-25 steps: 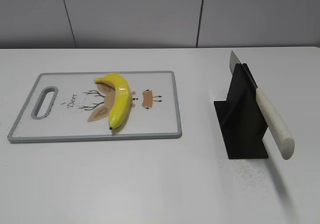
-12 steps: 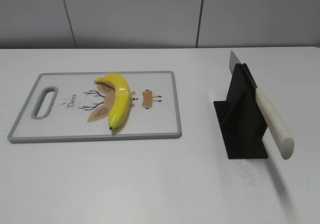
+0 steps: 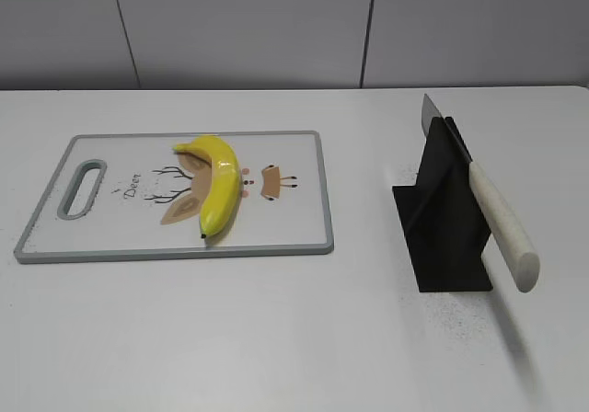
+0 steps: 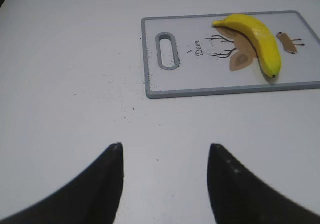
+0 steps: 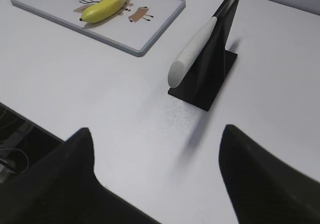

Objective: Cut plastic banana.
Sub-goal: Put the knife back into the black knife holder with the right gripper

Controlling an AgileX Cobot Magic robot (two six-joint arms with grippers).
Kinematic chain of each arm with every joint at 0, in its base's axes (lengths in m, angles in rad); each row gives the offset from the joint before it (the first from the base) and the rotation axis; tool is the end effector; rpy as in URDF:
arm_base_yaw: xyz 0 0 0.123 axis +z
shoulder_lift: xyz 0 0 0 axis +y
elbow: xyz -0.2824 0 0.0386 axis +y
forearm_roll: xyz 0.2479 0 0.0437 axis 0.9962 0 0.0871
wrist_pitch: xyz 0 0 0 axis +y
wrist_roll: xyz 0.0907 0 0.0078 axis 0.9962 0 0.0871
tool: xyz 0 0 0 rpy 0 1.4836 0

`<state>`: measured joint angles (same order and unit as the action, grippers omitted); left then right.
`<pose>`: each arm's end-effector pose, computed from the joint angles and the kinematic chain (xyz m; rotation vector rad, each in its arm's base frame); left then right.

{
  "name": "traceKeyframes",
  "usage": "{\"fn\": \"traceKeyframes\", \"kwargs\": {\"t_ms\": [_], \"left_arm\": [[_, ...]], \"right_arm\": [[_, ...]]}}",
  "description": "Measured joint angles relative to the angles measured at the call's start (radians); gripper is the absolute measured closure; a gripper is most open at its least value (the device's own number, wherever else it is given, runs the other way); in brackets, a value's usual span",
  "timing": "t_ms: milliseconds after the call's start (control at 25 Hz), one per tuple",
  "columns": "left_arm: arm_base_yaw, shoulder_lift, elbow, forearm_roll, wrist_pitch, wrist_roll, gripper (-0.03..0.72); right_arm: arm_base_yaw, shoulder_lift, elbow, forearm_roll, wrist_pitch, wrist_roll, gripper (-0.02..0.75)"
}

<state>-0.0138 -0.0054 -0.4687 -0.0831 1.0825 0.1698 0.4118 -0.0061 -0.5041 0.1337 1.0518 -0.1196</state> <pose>-0.0034 -0.0066 0.2669 0.1952 2.0799 -0.0057 -0.0100 0.0071 0.2796 -0.5405 1.9620 0.3438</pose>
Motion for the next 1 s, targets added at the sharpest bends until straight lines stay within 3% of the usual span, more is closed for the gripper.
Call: {"fn": "traceKeyframes", "kwargs": {"t_ms": [200,480,600,1000], "left_arm": [[0.000,0.000,0.000,0.001,0.001,0.000,0.162],[0.000,0.000,0.000,0.001,0.001,0.000,0.162],[0.000,0.000,0.000,0.001,0.001,0.000,0.162],[0.000,0.000,0.000,0.001,0.001,0.000,0.162]], "right_arm": [[-0.034,-0.001,0.000,0.022,0.000,0.000,0.150],[-0.273,-0.001,0.000,0.031,-0.001,0.000,0.153],[-0.339,-0.001,0.000,0.032,-0.001,0.000,0.153],[-0.352,-0.001,0.000,0.032,-0.002,0.000,0.153]]}}
